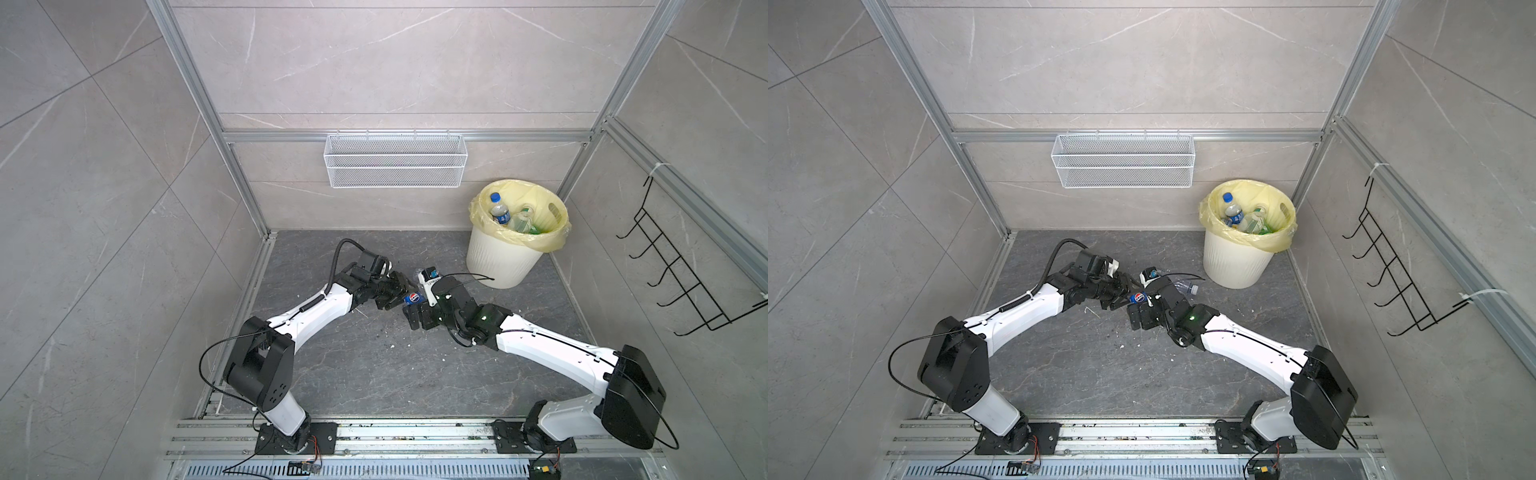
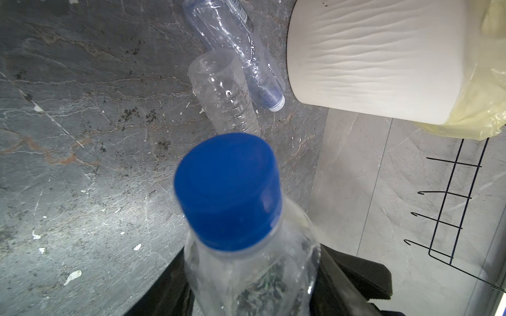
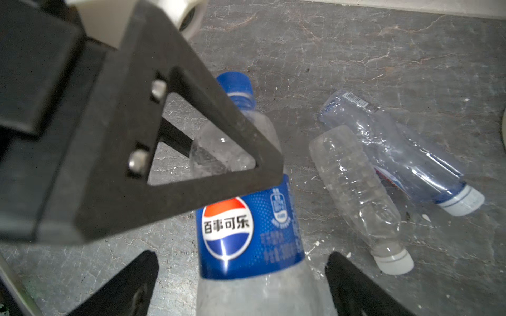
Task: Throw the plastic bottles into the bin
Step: 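Lift the small Pepsi bottle with the left gripper while the right grasps its label, then open the left gripper off the cap while the right holds the bottle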
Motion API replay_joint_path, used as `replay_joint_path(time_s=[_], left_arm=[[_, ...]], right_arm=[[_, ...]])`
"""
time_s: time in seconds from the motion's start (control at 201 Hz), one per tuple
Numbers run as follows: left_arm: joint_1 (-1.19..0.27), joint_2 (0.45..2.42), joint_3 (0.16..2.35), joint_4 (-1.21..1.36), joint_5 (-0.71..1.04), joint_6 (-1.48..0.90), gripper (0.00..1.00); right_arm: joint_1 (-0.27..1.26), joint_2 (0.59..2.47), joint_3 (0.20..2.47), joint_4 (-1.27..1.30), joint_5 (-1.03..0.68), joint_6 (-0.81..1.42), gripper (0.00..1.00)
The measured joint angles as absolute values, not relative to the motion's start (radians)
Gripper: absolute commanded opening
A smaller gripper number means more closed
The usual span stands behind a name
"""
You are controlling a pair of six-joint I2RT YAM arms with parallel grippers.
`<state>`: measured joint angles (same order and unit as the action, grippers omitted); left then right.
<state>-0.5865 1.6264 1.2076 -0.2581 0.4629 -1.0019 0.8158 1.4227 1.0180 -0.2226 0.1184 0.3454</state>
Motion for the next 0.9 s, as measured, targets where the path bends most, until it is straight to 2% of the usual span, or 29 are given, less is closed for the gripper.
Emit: replay_joint_path(time_s=[0.219, 0.448, 0.642, 0.896], left_arm=[[-0.587, 1.622, 1.208, -0.258, 0.476, -1.002, 0.51], [-0.582, 1.622, 1.208, -0.261, 0.491, -1.001, 0.54], [-0.579, 1.622, 1.208, -0.263, 0.496, -1.001, 0.56], [-0.578, 1.622, 1.208, -0.265, 0.496, -1.001, 0.63]], right_arm=[[0.815, 1.439, 1.018, -0.210, 0.110, 0.339, 0.87], [0.808, 1.439, 1.015, -0.202, 0.109, 0.337, 0.70], [0.807, 1.439, 1.003, -0.188, 0.109, 0.334, 0.60], [0.807, 1.432, 0.982, -0.161, 0.108, 0.332, 0.49]])
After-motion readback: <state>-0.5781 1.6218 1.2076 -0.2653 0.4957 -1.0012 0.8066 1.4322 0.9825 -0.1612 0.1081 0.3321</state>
